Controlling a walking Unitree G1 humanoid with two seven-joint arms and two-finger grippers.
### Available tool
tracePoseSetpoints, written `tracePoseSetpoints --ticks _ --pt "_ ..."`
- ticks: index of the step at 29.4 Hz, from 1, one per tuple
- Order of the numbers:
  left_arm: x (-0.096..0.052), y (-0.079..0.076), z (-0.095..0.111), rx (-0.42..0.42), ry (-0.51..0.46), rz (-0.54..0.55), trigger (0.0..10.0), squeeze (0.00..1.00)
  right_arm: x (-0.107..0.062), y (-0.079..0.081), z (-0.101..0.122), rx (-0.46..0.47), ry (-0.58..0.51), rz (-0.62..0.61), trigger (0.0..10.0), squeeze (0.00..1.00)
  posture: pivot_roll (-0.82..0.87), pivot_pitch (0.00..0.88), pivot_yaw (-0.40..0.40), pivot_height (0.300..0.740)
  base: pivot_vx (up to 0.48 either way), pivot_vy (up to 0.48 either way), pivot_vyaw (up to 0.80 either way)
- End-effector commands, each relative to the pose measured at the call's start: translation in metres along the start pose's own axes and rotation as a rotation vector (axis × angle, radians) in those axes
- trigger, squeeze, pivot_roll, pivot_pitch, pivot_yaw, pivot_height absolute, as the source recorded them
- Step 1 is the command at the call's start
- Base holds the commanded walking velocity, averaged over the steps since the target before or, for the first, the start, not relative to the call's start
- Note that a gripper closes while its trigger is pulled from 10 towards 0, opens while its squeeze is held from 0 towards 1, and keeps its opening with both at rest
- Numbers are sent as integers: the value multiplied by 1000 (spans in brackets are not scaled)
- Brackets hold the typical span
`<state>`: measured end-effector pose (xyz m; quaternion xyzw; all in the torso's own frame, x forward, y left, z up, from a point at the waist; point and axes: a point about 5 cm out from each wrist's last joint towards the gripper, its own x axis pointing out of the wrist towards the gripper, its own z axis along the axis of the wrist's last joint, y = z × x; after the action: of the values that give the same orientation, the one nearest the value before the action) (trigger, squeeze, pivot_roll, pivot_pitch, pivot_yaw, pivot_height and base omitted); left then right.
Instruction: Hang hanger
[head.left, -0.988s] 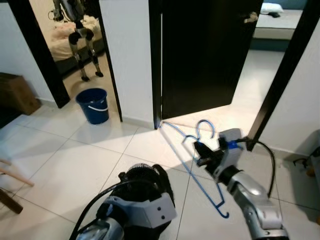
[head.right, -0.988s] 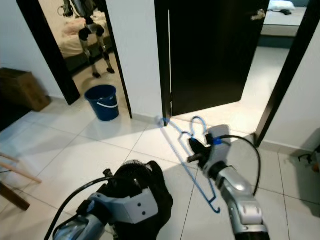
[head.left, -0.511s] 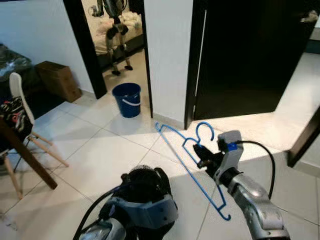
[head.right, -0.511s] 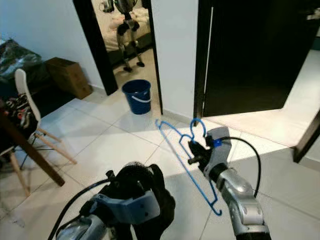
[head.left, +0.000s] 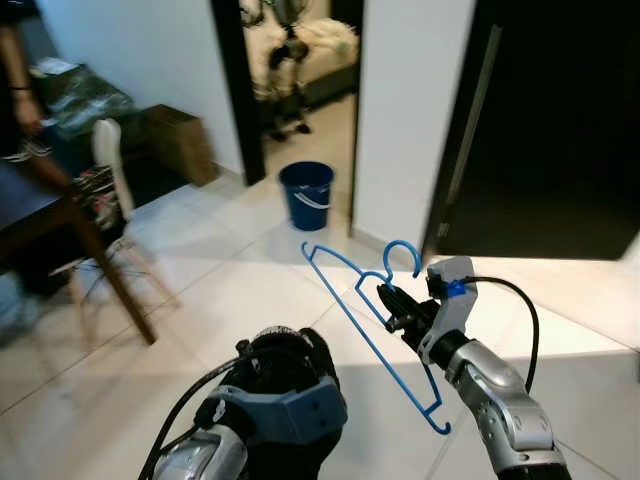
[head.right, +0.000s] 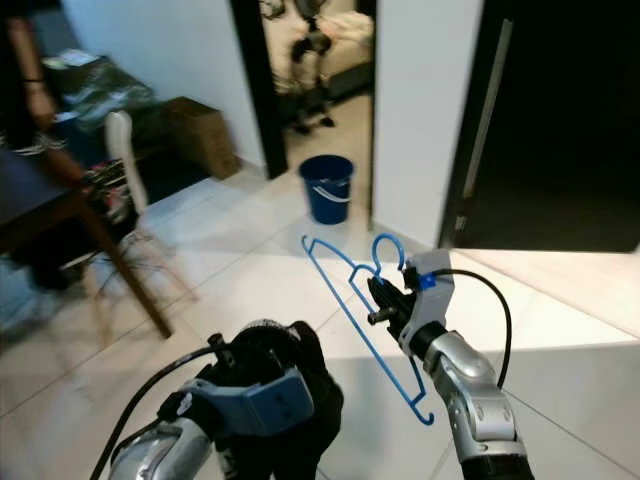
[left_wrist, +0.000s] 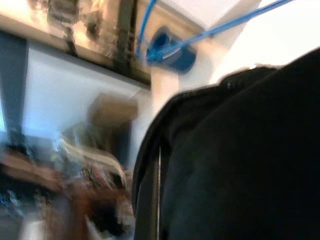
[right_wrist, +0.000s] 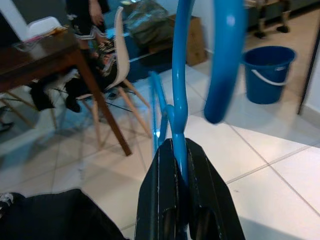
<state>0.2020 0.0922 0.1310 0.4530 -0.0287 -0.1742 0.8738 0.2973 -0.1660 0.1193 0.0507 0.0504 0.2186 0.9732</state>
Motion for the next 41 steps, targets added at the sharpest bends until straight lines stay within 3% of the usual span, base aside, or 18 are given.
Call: tracePoseSetpoints --ticks 1,2,4,7,8,10,11,12,21,23,28,41 --pt "3 24 -6 -219 58 88 10000 0 2 0 1 4 -12 -3 10000 0 31 0 25 731 0 0 613" --pt "5 32 -10 -388 85 116 10000 0 3 -1 2 10 -19 -7 10000 0 40 0 22 731 0 0 606" --pt "5 32 -10 -388 85 116 10000 0 3 -1 2 10 -19 -7 10000 0 40 0 22 731 0 0 606" --pt "16 38 -48 -735 169 193 10000 0 1 -7 6 -13 -27 -34 10000 0 13 0 29 731 0 0 604" --pt "16 38 -48 -735 169 193 10000 0 1 -7 6 -13 -27 -34 10000 0 13 0 29 731 0 0 606" --pt "18 36 -69 -936 226 235 10000 0 -6 -12 5 -25 -14 -62 10000 0 12 0 29 731 0 0 603" --pt "18 36 -69 -936 226 235 10000 0 -6 -12 5 -25 -14 -62 10000 0 12 0 29 731 0 0 600" --pt "17 33 -73 -1008 220 226 10000 0 -11 -15 1 -25 -1 -73 10000 0 11 0 25 731 0 0 606" --pt "27 27 -70 -953 169 167 10000 0 -23 -17 -5 -18 18 -84 10000 0 -18 0 29 731 0 0 600" --pt "33 31 -66 -1001 129 175 10000 0 -26 -20 -6 -19 28 -103 10000 0 -43 0 29 731 240 0 0" --pt "34 36 -71 -1070 136 214 10000 0 -31 -26 -7 -1 32 -118 10000 0 -30 0 24 731 480 0 0" --pt "33 47 -80 -1100 85 246 10000 0 -27 -24 -9 37 34 -105 10000 0 5 0 31 731 480 0 0"
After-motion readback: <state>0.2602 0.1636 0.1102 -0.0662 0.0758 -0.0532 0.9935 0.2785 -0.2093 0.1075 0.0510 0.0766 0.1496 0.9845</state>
